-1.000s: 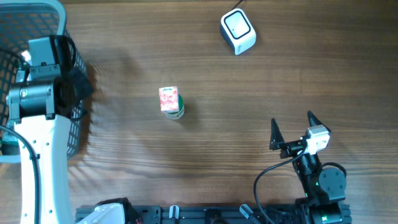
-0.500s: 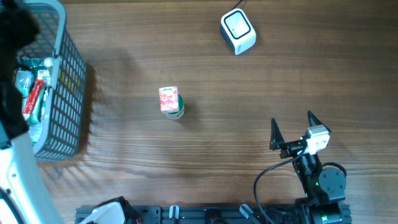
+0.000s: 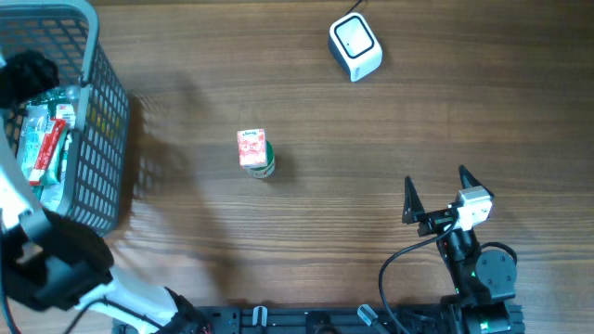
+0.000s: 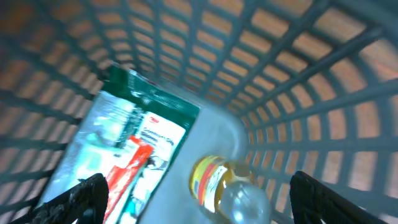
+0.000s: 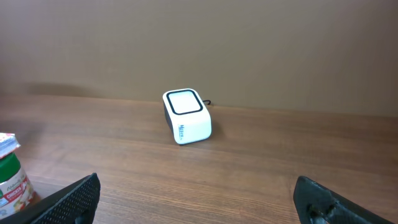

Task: Scan the item barcode
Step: 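Move the left gripper back into the basket and grasp the Vim bottle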

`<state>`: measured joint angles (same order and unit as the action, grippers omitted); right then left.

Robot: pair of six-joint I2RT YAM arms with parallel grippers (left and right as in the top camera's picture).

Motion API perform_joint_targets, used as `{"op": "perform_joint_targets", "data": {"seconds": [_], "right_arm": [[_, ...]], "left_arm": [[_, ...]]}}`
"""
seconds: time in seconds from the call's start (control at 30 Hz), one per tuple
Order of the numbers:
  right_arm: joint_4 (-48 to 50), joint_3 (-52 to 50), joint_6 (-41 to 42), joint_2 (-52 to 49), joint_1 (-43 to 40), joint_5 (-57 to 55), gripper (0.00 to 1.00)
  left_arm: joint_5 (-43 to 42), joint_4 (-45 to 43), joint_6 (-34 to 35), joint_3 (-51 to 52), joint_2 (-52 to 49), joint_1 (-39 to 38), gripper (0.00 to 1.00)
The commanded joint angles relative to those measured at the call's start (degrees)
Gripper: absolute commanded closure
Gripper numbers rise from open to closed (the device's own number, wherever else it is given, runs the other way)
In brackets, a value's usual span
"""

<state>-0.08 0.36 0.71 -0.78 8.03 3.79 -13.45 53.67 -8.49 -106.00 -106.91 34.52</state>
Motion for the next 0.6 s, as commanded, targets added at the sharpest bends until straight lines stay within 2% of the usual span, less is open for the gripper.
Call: {"op": "perform_joint_targets", "data": {"seconds": [0.0,0.3,0.43,0.57], "right_arm": [[0.11,-0.07,-0.68,0.35,-0.28,-0.55,0.0],[0.11,-0.07,-0.66,0.35,-0.28,-0.55,0.0],[0.11,-0.07,-0.68,0.35,-0.28,-0.55,0.0],[0.11,-0.07,-0.68,0.35,-0.28,-0.55,0.0]], "left_arm": [[-6.21,0.11,-5.33,-0.02,-2.69,-0.24,0.16],[-6.75,0.98,-9.35,0.02,-5.25,-2.71,0.2],[-2.73,2.16,-9.33,0.02,-7.74,-4.94,0.2],[0.07,3.28,-9.2,0.04,-9.88,-5.11,0.29]]}}
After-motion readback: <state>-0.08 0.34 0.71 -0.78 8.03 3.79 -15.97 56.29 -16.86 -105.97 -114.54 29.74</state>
